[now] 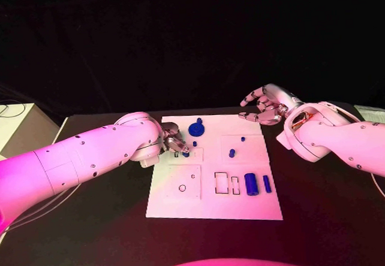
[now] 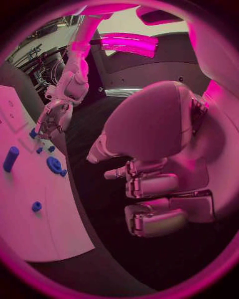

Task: Assemble the parts on the task board

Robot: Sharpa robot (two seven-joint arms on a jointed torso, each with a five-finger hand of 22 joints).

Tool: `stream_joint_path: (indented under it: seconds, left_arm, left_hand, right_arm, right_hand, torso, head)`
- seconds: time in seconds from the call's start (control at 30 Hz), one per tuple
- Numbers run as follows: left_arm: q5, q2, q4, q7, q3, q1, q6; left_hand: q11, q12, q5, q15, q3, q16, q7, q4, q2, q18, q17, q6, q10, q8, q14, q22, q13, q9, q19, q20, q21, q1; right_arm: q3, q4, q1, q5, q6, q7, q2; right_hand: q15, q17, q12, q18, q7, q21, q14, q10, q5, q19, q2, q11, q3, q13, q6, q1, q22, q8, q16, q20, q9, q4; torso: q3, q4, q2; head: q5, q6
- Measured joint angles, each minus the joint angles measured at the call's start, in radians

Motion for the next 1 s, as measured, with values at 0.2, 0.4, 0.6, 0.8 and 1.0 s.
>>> stream_joint_path:
  seconds: [0.2,0.4,0.6,0.8,1.0]
  left_arm:
    - [0.0,0.002,-0.002,0.0,-0.001,0.0,0.002]
    - [-0.001,0.003,-0.003,0.0,-0.001,0.0,0.007]
    - [-0.004,0.006,-0.007,0.001,-0.001,0.0,0.013]
    - [-0.009,0.015,-0.016,0.0,-0.004,0.001,0.015]
    - [-0.01,0.023,-0.024,0.0,-0.014,0.004,0.013]
  left_hand:
    - [0.0,0.0,-0.003,0.0,0.0,0.0,0.001,0.0,0.0,0.0,0.0,0.002,0.0,0.0,0.0,0.0,0.0,0.014,0.0,0.0,0.0,0.0]
    - [0.0,0.0,0.0,0.0,0.0,0.0,0.001,0.0,0.0,0.0,0.0,0.002,0.0,-0.001,0.0,0.0,-0.003,0.043,0.0,0.0,0.0,0.0]
    - [0.0,0.0,0.0,0.0,0.0,0.0,0.001,0.0,0.0,0.0,0.0,0.002,0.0,-0.001,0.0,0.0,-0.003,0.048,0.0,0.0,0.0,0.0]
    - [0.0,0.0,0.0,0.0,0.0,0.0,-0.001,0.0,0.0,0.0,0.0,0.007,0.0,-0.001,0.0,0.0,-0.003,0.05,0.0,0.0,0.0,0.0]
    - [0.0,0.0,0.0,0.0,0.0,0.0,-0.001,0.0,0.0,0.0,0.0,0.008,0.0,-0.001,0.0,0.0,-0.002,0.05,0.0,0.0,0.0,0.0]
  right_arm:
    - [0.0,0.0,0.0,0.0,0.0,0.0,0.0]
    - [0.0,0.0,0.0,0.0,0.0,0.0,0.0]
    - [0.0,-0.001,-0.001,0.0,0.0,0.0,0.0]
    - [0.0,-0.001,-0.001,0.0,0.0,0.0,0.001]
    - [0.0,0.0,-0.001,0.0,0.0,0.0,0.001]
  right_hand:
    - [0.0,0.0,0.0,0.0,0.0,0.0,0.0,0.0,0.0,0.0,0.0,0.0,0.0,0.0,0.0,0.0,0.0,0.0,0.0,0.0,0.0,0.0]
    - [0.0,0.0,0.0,0.0,0.0,0.0,0.0,0.0,0.0,0.0,0.0,0.0,0.0,0.0,0.0,0.0,0.0,0.0,0.0,0.0,0.0,0.0]
    - [0.0,0.0,0.0,0.0,0.0,0.0,0.0,0.0,0.0,0.0,0.0,0.0,0.0,0.0,0.0,0.0,0.0,0.0,0.0,0.0,0.0,0.0]
    - [0.0,0.0,0.0,0.0,0.0,0.0,0.0,0.0,0.0,0.0,0.0,0.0,0.0,0.0,0.0,0.0,0.0,0.0,0.0,0.0,0.0,0.0]
    - [0.0,0.0,0.0,0.0,0.0,0.0,0.0,0.0,0.0,0.0,0.0,0.0,0.0,0.0,0.0,0.0,0.0,0.0,0.0,0.0,0.0,0.0]
  torso:
    - [0.0004,0.0002,0.0]
    - [0.0004,0.0002,0.0]
    - [0.0004,0.0008,0.0]
    - [0.0004,0.0003,0.0]
    - [0.0004,-0.001,0.0]
  head:
    - [0.0,-0.002]
    - [0.001,-0.004]
    - [0.002,-0.005]
    - [0.002,-0.006]
    - [0.002,-0.007]
